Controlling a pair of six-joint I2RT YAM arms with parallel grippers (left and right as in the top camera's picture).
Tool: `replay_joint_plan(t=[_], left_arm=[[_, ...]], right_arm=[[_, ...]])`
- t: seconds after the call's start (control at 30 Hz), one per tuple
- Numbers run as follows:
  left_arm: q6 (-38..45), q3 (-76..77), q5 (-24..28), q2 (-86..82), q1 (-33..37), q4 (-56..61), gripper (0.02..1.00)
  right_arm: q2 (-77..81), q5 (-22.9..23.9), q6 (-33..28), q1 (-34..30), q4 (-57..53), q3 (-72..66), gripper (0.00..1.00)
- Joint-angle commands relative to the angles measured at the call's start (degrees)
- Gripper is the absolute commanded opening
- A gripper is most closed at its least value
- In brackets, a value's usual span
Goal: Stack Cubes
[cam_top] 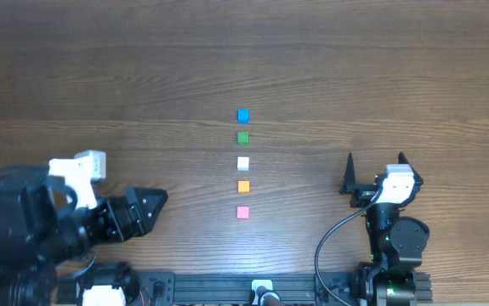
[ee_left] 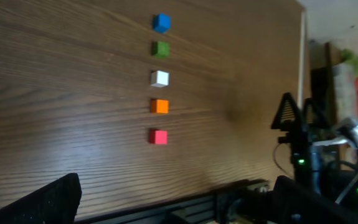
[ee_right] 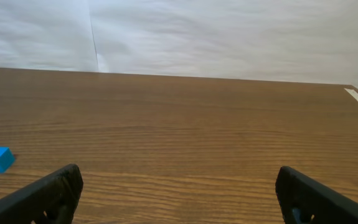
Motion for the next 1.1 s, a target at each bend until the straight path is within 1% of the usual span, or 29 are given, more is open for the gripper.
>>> replay_joint_plan(t=[0.03,0.1,0.23,0.3,0.33,0.4,0.43,0.53,0.67,0.8,0.9,0.97,1.1], left_arm=[[-1.60,0.94,-7.08,7.02,-7.19,2.95,0.993],[-3.91,0.94,-11.08,10.62,-12.35,4.28,0.993],[-13.27,0.94,-23.89,19.89,-26.73,7.78,0.996],[-17.62,0.94,-28.48,25.03,-33.62,9.57,0.998],[-19.08,0.94,-29.57,27.26,-36.37,10.36,0.998],[-21.31,0.94,-30.21,32.15,-41.11,12.02,0.998],[-23.37,0.94,-30.60,36.44,-44.54,13.16,0.998],[-26.58,0.94,-30.86,43.06,-48.37,15.02,1.000],[-31.15,0.94,-30.51,50.58,-50.58,17.20,1.000],[-32.65,0.94,-29.64,54.93,-52.37,20.46,1.000],[-33.29,0.94,-27.98,56.46,-53.44,22.49,1.000],[-35.39,0.90,-28.00,57.02,-53.53,22.34,1.000],[-35.91,0.24,-27.58,57.81,-54.07,22.32,0.998]], right_arm=[[-0.55,0.35,0.33,-0.37,-0.20,-0.28,0.993],[-0.55,0.35,0.33,-0.37,-0.20,-0.28,0.991],[-0.55,0.35,0.33,-0.37,-0.20,-0.28,0.993],[-0.55,0.35,0.33,-0.37,-0.17,-0.28,0.993],[-0.55,0.35,0.35,-0.37,-0.20,-0.28,0.993],[-0.55,0.35,0.33,-0.37,-0.20,-0.28,0.993],[-0.55,0.35,0.33,-0.37,-0.20,-0.28,0.991],[-0.55,0.35,0.35,-0.37,-0.20,-0.28,0.993],[-0.55,0.35,0.33,-0.37,-0.20,-0.28,0.991],[-0.55,0.37,0.35,-0.37,-0.20,-0.28,0.993],[-0.55,0.35,0.35,-0.37,-0.20,-0.28,0.991],[-0.55,0.35,0.33,-0.37,-0.20,-0.28,0.993],[-0.55,0.35,0.33,-0.37,-0.20,-0.28,0.991]])
